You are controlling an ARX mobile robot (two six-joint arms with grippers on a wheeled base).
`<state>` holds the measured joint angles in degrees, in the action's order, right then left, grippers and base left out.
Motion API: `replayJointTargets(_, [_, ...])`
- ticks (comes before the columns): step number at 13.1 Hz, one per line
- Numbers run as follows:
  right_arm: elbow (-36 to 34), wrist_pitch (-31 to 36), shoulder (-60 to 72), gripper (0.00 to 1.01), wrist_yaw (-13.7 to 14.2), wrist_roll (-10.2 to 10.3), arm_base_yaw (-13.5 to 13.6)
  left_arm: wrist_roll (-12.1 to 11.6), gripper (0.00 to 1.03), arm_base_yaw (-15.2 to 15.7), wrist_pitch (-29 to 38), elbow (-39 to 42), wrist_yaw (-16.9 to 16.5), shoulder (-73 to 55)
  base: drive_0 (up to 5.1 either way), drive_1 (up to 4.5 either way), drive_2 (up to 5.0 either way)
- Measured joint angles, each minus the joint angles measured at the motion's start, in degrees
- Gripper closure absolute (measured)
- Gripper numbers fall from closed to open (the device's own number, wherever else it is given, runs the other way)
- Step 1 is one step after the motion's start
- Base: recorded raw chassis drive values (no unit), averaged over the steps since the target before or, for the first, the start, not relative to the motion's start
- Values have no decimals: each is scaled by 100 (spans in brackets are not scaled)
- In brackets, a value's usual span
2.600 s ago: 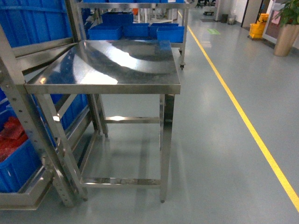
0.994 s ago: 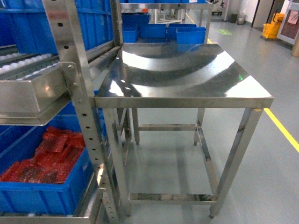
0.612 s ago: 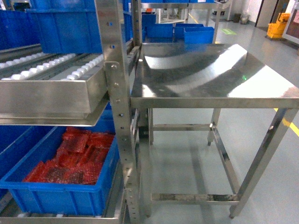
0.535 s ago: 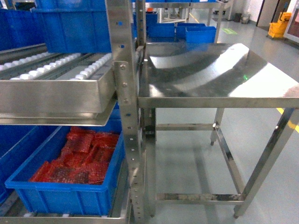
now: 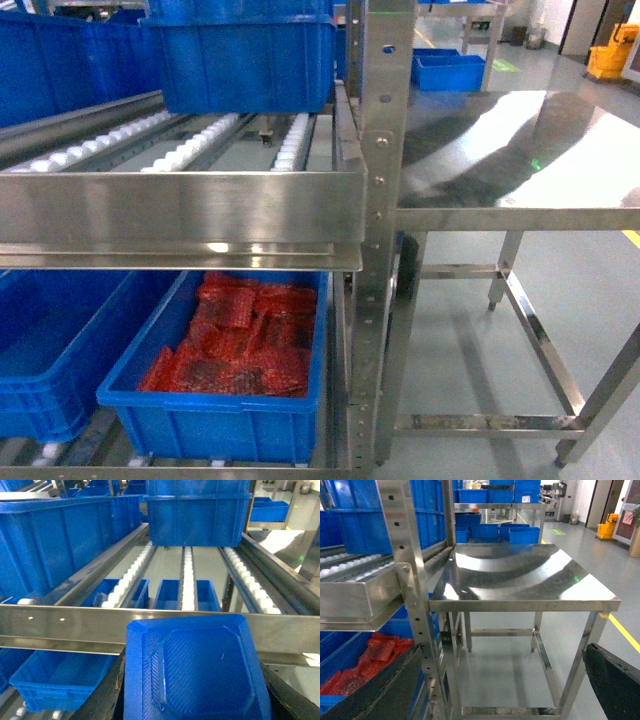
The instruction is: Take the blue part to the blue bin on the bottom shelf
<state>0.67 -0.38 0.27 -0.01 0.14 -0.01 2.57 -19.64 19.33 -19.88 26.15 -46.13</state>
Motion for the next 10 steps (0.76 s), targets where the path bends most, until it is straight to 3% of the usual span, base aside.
replayJointTargets(10, [0, 9, 2, 3, 2, 0, 0, 0, 59, 2, 9, 0, -2, -2, -496, 241, 241])
